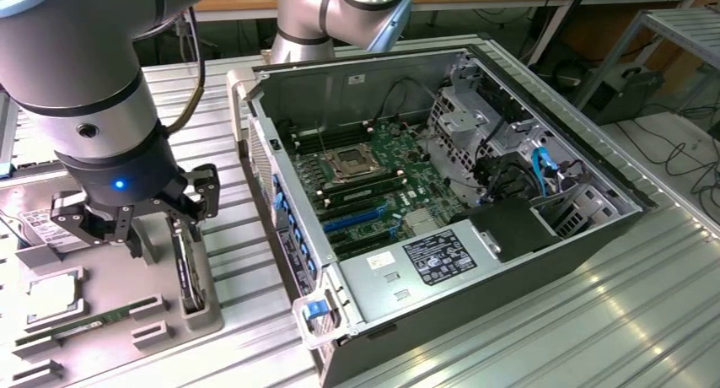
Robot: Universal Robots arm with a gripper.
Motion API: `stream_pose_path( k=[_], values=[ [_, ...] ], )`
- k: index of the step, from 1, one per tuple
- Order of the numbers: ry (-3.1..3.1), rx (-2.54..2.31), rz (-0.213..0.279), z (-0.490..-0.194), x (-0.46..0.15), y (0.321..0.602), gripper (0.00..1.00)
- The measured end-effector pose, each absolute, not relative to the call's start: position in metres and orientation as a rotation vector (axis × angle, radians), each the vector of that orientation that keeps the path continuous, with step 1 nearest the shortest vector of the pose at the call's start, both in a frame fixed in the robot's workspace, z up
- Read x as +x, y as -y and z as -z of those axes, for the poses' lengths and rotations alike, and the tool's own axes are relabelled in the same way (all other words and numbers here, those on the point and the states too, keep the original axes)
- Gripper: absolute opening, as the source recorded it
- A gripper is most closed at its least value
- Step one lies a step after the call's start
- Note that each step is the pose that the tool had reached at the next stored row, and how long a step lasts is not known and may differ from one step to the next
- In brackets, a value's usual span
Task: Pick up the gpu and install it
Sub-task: 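Pick up the gpu and move the gpu toward the slot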
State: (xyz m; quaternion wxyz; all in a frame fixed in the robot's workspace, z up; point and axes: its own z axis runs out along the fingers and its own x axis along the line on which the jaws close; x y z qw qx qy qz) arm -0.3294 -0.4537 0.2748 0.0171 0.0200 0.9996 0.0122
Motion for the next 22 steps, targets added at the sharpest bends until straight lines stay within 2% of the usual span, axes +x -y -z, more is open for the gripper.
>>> stream_pose_path(
  k=[22],
  values=[
    [-3.104,0.061,-0.038,-0.248,-0.327,0.456,0.66]
  ],
)
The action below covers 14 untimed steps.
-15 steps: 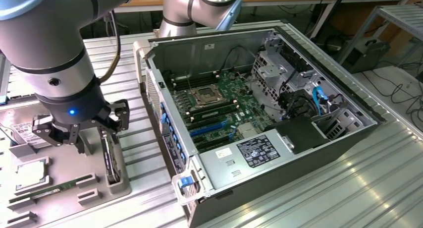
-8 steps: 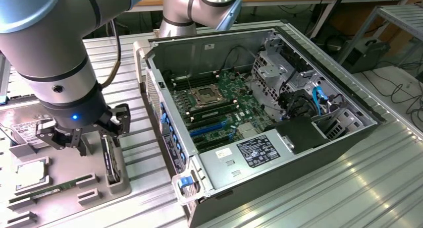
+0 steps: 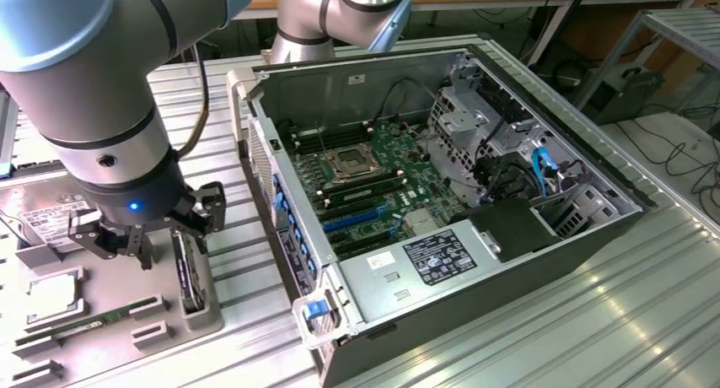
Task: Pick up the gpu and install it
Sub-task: 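Pick up the gpu and move the gpu toward the slot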
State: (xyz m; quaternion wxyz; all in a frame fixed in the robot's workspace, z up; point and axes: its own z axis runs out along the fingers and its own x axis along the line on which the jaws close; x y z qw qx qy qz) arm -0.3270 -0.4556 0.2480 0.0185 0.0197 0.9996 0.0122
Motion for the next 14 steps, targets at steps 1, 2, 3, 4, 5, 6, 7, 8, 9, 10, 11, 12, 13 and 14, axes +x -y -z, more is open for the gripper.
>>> stream_pose_path(
  k=[1,2,3,4,5,6,7,8,9,10,11,12,13,14],
  values=[
    [-3.104,0.061,-0.038,-0.2474,-0.327,0.4558,0.66],
    [-3.104,0.06,-0.038,-0.2465,-0.3269,0.456,0.66],
    [-3.104,0.06,-0.038,-0.2456,-0.327,0.4562,0.66],
    [-3.104,0.06,-0.038,-0.2449,-0.327,0.4565,0.66],
    [-3.104,0.06,-0.038,-0.2442,-0.327,0.4567,0.66],
    [-3.104,0.06,-0.038,-0.2436,-0.327,0.4569,0.66],
    [-3.104,0.06,-0.038,-0.2434,-0.327,0.457,0.66],
    [-3.104,0.06,-0.038,-0.2431,-0.3269,0.4569,0.66],
    [-3.104,0.06,-0.038,-0.2425,-0.3269,0.4569,0.66],
    [-3.104,0.06,-0.038,-0.242,-0.3269,0.457,0.66],
    [-3.104,0.06,-0.038,-0.2416,-0.3269,0.457,0.66],
    [-3.104,0.06,-0.038,-0.2414,-0.3269,0.457,0.66],
    [-3.104,0.06,-0.038,-0.2411,-0.3269,0.457,0.66],
    [-3.103,0.06,-0.038,-0.2408,-0.3269,0.457,0.66]
  ],
)
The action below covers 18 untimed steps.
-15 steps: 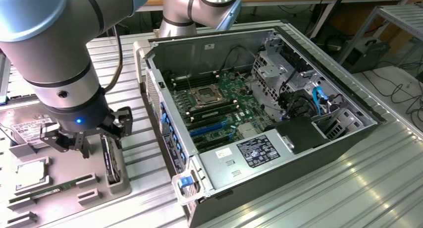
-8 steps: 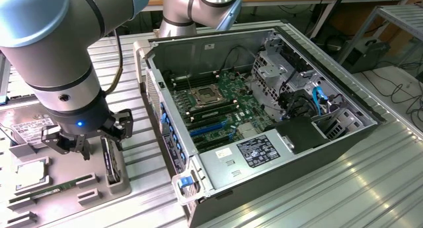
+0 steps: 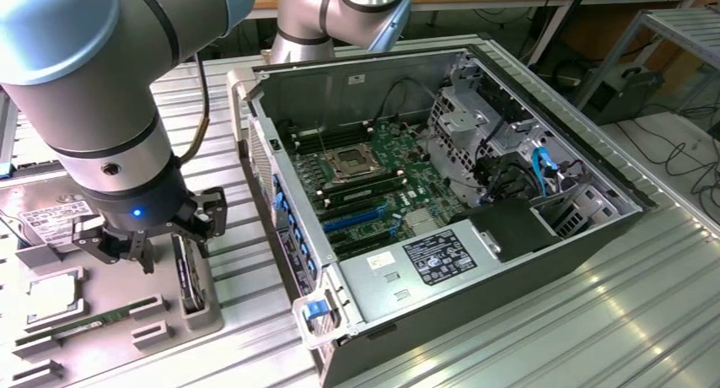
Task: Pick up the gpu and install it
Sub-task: 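Pick up the gpu and move the gpu toward the slot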
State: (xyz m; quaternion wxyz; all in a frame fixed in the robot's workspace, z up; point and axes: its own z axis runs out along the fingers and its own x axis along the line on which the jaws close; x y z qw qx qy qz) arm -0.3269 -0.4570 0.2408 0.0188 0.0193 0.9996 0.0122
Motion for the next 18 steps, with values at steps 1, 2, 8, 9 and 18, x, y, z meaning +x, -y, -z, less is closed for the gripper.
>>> stream_pose_path(
  k=[1,2,8,9,18],
  values=[
    [-3.103,0.06,-0.038,-0.24,-0.327,0.457,0.66],
    [-3.103,0.06,-0.038,-0.24,-0.327,0.457,0.66],
    [-3.103,0.059,-0.038,-0.237,-0.327,0.457,0.66],
    [-3.103,0.059,-0.038,-0.236,-0.326,0.457,0.66],
    [-3.104,0.029,-0.039,-0.229,-0.324,0.457,0.66]
  ],
)
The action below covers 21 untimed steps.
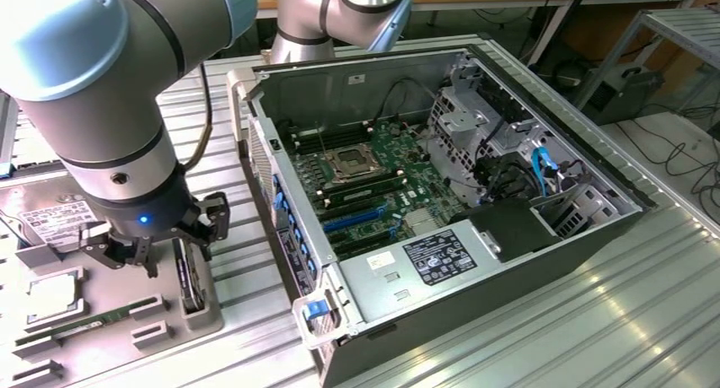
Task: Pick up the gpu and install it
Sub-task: 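Pick up the gpu and move the gpu toward the slot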
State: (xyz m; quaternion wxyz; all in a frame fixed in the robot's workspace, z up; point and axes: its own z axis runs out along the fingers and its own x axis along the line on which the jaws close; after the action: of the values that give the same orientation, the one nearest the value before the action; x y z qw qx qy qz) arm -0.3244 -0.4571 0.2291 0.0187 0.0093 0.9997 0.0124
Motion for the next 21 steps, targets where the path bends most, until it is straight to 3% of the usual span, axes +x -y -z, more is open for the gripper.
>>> stream_pose_path(
  k=[2,4,7,8,14,18,21],
  values=[
    [-3.104,0.029,-0.039,-0.228,-0.323,0.457,0.65],
    [-3.104,0.029,-0.038,-0.228,-0.323,0.457,0.52],
    [-3.104,0.029,-0.039,-0.227,-0.322,0.457,0.46],
    [-3.104,0.029,-0.039,-0.226,-0.322,0.457,0.39],
    [-3.104,0.029,-0.038,-0.225,-0.321,0.457,0.39],
    [-3.104,0.029,-0.038,-0.225,-0.321,0.457,0.27],
    [-3.113,0.03,-0.04,-0.256,-0.32,0.457,0.27]
  ],
)
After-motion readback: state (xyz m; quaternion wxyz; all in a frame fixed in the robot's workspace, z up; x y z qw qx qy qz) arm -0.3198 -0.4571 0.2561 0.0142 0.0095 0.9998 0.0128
